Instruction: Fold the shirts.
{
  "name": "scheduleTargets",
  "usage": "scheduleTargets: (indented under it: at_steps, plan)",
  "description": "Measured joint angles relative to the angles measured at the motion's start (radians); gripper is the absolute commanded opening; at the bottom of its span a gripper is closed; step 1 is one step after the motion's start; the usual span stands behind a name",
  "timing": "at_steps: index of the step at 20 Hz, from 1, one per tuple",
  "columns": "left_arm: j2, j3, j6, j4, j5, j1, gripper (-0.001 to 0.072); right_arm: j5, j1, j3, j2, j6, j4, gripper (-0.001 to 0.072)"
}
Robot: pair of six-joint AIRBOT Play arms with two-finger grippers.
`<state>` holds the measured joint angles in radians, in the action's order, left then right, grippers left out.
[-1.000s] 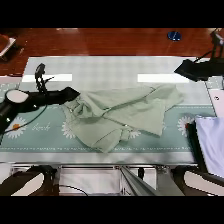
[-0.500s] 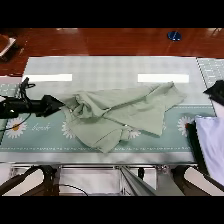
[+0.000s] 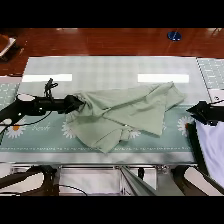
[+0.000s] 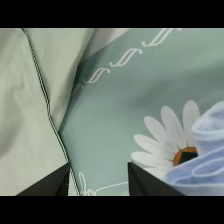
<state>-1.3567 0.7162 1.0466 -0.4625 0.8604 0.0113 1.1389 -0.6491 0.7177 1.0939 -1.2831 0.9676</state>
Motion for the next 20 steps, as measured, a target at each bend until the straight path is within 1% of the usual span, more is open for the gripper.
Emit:
scheduleTargets:
  at_steps: [3, 4, 5, 6, 9, 14, 17, 20]
  plan:
    - [-0.077, 0.085, -0.008, 0.010, -0.022, -0.079, 0.0501, 0.000, -0.001, -0.009, 0.000, 0.008, -0.005, 0.0411]
    - [-0.101, 0.110, -0.008, 0.012, -0.026, -0.100, 0.0448, 0.001, -0.001, -0.010, -0.001, 0.008, -0.006, 0.0411]
    - [-0.125, 0.137, -0.006, 0.013, -0.025, -0.119, 0.0170, 0.005, -0.001, -0.011, -0.001, 0.009, -0.006, 0.0411]
    - [-0.146, 0.161, -0.002, 0.014, -0.023, -0.132, 0.0023, 0.008, -0.001, -0.012, 0.002, 0.010, -0.005, 0.0411]
    - [-0.193, 0.223, 0.007, 0.014, 0.010, -0.155, 0.0017, 0.042, 0.030, -0.014, 0.039, 0.010, 0.015, 0.0411]
    - [-0.217, 0.267, 0.011, 0.014, 0.052, -0.165, 0.0017, 0.102, 0.176, -0.014, 0.156, 0.005, 0.037, 0.0411]
    - [-0.221, 0.274, 0.013, 0.014, 0.058, -0.167, 0.0017, 0.101, 0.277, -0.014, 0.216, -0.008, 0.037, 0.0411]
    - [-0.222, 0.277, 0.014, 0.014, 0.063, -0.167, 0.0017, 0.076, 0.373, -0.012, 0.258, -0.021, -0.012, 0.0406]
